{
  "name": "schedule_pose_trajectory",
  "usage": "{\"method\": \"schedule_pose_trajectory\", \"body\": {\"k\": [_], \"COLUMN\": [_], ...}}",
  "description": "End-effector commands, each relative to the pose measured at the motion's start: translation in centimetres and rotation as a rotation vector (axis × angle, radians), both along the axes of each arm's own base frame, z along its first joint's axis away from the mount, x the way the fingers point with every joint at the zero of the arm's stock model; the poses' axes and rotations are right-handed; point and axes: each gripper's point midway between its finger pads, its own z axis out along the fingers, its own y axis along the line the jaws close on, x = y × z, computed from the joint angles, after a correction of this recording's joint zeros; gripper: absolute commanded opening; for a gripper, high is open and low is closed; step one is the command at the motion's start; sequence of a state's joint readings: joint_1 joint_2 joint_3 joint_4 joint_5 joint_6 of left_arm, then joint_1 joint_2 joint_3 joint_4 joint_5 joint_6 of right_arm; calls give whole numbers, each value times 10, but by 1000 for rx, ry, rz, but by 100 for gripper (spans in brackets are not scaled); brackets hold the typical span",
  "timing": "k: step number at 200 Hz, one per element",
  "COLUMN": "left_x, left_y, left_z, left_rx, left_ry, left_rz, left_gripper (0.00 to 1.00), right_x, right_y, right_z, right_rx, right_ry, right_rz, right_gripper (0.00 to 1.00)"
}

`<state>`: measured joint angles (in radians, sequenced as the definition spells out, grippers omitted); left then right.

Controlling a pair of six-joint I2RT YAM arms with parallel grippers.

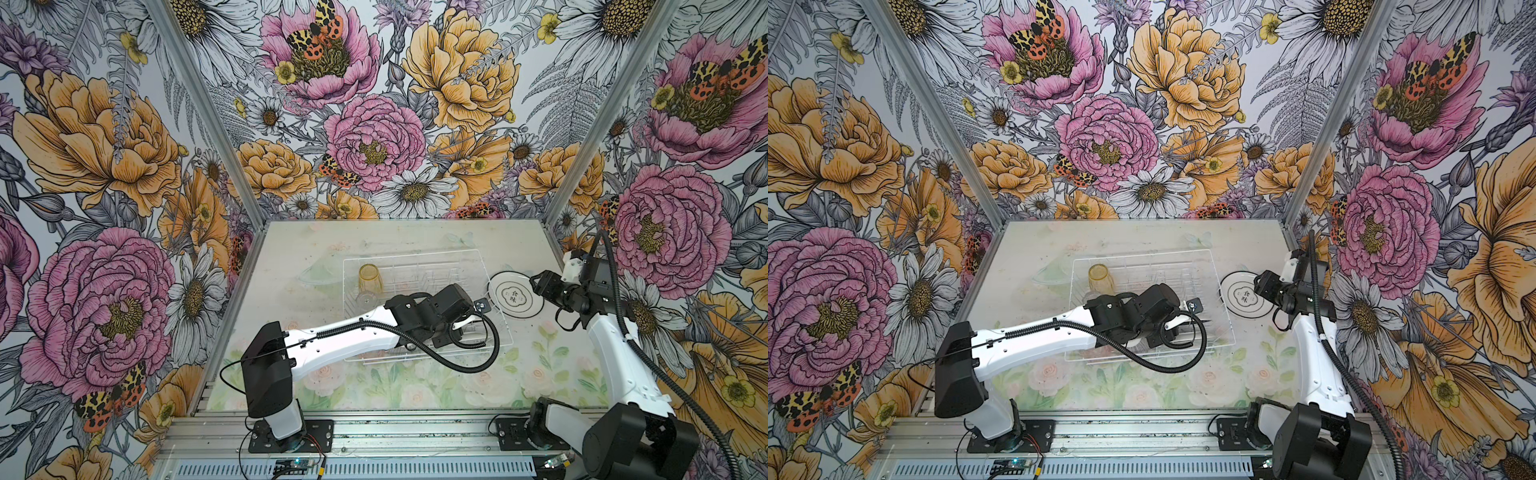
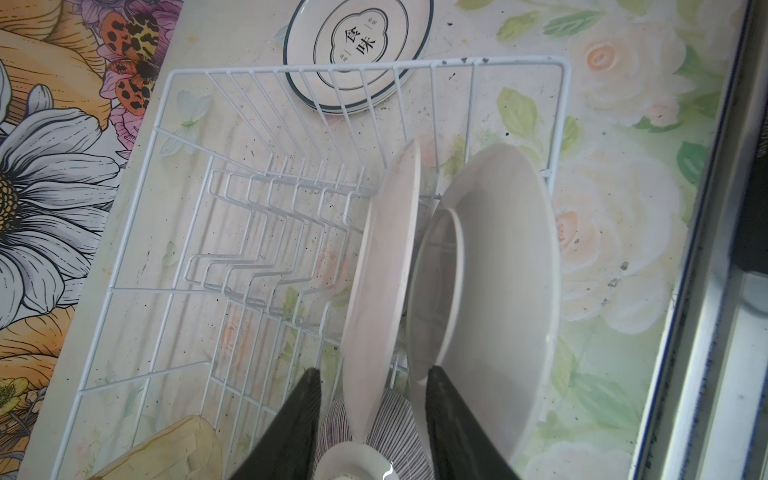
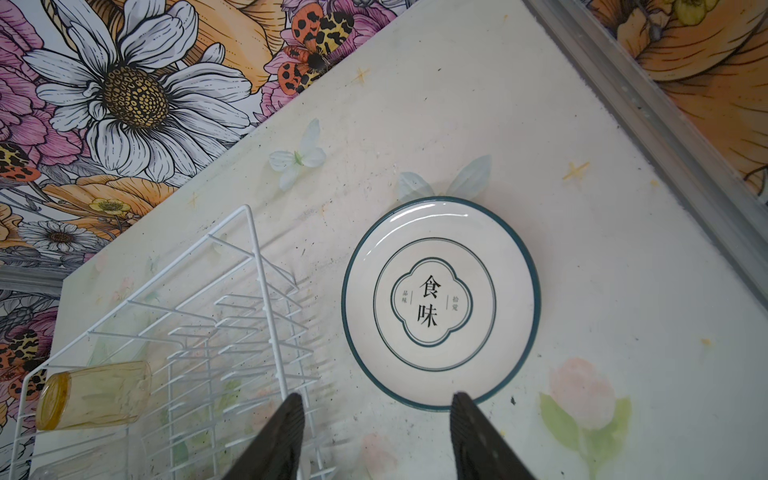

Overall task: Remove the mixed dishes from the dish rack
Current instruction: 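Close the left gripper on the red-and-green-rimmed printed plate in the rack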

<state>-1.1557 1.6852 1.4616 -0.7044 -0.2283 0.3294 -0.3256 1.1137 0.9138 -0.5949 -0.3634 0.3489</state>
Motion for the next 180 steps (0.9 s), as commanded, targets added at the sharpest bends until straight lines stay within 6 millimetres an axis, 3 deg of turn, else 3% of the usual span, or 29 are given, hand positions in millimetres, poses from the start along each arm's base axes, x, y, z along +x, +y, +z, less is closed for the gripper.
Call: {"method": "schedule_pose_trajectory", "body": {"k": [1,67,120,122,126,180], "left_x": [-1,20,36,37,38,48], "left_y": [-6,-6,-4,-5,-6,-6], "left_z": [3,-15,-18,-30,-34,-28], "left_rx": [6,77,120,145,154,144], "left_ry": [-1,-39,-101,-93,-95,-151], "left_rz": [-25,10,50,49,52,79], "left_gripper": [41,34,27,26,26,24], "right_x": [-1,-3,-4,-4,-4,-4], "right_y": [5,6,7,6,6,6], "right_z": [11,7,7,6,6,4], "right_rx": [-15,-15,-22,-22,-22,-23], "right_ry": [-32,-26,-27,-27,-24,-21], "right_rz": [29,36,38,38,37,38], "right_gripper": [59,59,59,59,59,59]}}
